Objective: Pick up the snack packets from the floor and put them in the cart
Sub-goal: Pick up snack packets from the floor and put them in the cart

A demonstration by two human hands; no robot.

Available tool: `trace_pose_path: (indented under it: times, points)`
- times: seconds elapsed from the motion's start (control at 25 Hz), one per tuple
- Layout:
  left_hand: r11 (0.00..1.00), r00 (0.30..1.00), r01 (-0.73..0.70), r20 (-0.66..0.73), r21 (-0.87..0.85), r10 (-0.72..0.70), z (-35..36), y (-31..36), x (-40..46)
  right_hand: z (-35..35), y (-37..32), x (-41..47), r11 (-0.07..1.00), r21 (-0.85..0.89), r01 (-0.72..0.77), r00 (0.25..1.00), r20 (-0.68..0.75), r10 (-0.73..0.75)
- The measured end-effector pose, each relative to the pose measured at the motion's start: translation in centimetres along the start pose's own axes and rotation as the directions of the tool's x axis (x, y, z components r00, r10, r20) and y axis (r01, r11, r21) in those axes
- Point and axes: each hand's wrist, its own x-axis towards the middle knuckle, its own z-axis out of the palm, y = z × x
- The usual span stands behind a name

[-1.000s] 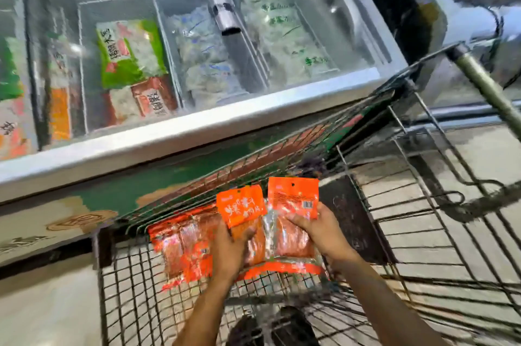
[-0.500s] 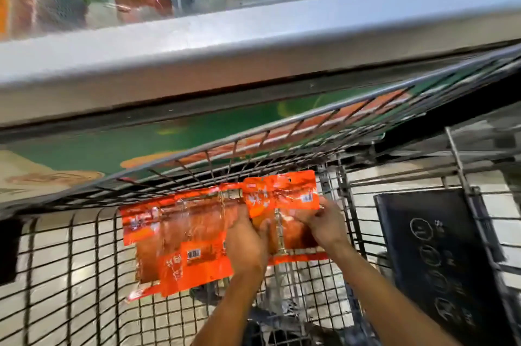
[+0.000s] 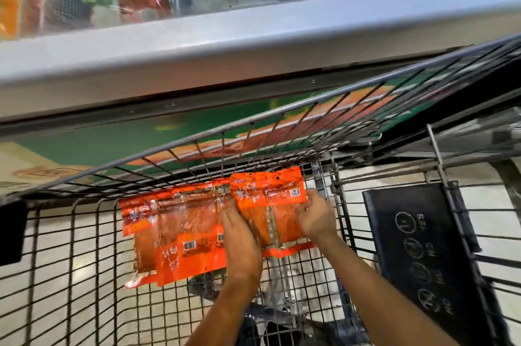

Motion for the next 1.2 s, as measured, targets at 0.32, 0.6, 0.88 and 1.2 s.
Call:
trace_pose_path:
  times: [0.32, 0.6, 0.88, 1.2]
  points:
    - [0.99, 0.997, 0.045, -0.061, 0.134, -0.037, -8.3, 1.5, -4.7, -6.4, -4.3, -6.0, 0.999, -0.041, -0.011, 0.992, 0.129, 0.016]
    - [0.978, 0.971, 0.018, -0.238, 0.207, 0.032, -29.6, 9.7, -14.7, -20.1, -19.3, -23.5, 0.832, -0.296, 0.469, 0.873, 0.009, -0.488]
    - [0.973, 0.84, 0.031, -0.533, 0.228, 0.098, -49.5, 8.8, -28.4, -23.7, -34.2, -44.5, 0.509, -0.386, 0.769, 0.563, 0.035, -0.825]
    - [0.923, 0.665, 0.311, -0.745, 0.226, -0.041, -64.6, -7.1, -49.7, -15.2, -38.6, -66.9, 0.172, -0.533, 0.829, 0.287, 0.141, -0.948]
